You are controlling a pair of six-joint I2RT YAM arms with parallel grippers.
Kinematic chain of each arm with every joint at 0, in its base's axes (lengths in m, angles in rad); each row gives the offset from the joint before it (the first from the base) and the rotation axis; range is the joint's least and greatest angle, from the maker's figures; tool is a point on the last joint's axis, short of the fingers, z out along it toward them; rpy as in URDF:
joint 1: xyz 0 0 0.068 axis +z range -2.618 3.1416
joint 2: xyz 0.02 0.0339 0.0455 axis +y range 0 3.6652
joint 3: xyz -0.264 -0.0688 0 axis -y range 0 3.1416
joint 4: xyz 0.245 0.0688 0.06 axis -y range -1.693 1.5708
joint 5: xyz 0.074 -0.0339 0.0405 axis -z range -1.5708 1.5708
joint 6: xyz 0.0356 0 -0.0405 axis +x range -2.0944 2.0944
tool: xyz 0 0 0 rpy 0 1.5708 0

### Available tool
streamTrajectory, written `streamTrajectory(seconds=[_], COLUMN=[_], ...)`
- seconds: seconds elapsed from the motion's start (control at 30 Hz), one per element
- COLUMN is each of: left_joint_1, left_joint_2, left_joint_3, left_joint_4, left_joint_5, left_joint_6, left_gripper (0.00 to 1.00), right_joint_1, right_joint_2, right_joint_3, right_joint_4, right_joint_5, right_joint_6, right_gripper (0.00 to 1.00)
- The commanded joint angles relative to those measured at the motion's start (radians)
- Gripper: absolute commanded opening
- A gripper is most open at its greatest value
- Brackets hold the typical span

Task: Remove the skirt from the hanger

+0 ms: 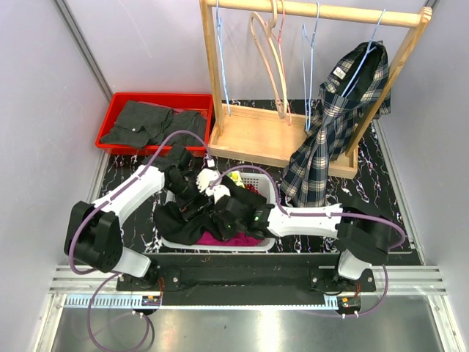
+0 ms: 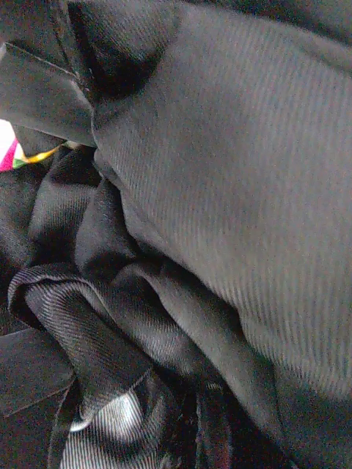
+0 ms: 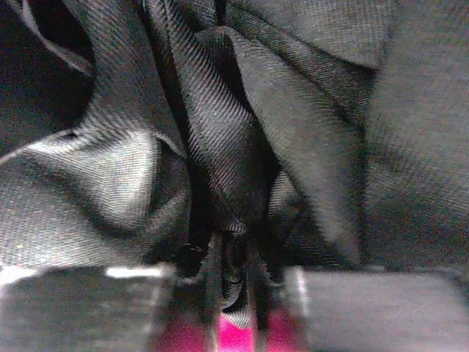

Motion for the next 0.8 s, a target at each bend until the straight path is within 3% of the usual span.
streamTrajectory(seconds=[0.0, 0.1, 0.17, 0.2, 0.33, 0.4, 0.53, 0.77], left_joint_1=[0.001, 0.003, 0.001, 0.001, 0.001, 0.001, -0.003, -0.003], left_joint_2=[0.015, -0.019, -0.036, -0.036, -0.025, -0.036, -0.096, -0.229], left_joint_3=[-0.01, 0.037, 0.066, 0.098, 0.184, 0.231, 0.303, 0.422], left_joint_4=[0.099, 0.081, 0.079, 0.081, 0.03, -0.013, -0.143, -0.189], left_joint_5=[-0.173, -0.145, -0.119, -0.112, -0.063, -0.029, -0.013, -0.075], left_joint_6=[-0.046, -0.072, -0.097, -0.106, -0.144, -0.144, -0.14, -0.17], left_gripper=[0.99, 0.99, 0.99, 0.99, 0.99, 0.99, 0.99, 0.99], right_joint_1=[0.136, 0.134, 0.125, 0.117, 0.085, 0.085, 0.085, 0.085], right_joint_2=[0.112, 0.051, 0.011, -0.029, -0.15, -0.228, -0.323, -0.356], right_joint_3=[0.055, 0.032, 0.012, 0.009, 0.005, 0.003, 0.011, 0.063], right_joint_4=[-0.213, -0.222, -0.233, -0.242, -0.285, -0.288, -0.314, -0.41], right_joint_5=[-0.229, -0.141, -0.085, -0.046, 0.035, 0.038, 0.049, 0.161], right_joint_6=[-0.238, -0.212, -0.194, -0.189, -0.172, -0.169, -0.165, -0.197], right_gripper=[0.29, 0.49, 0.56, 0.67, 0.81, 0.99, 1.0, 1.0])
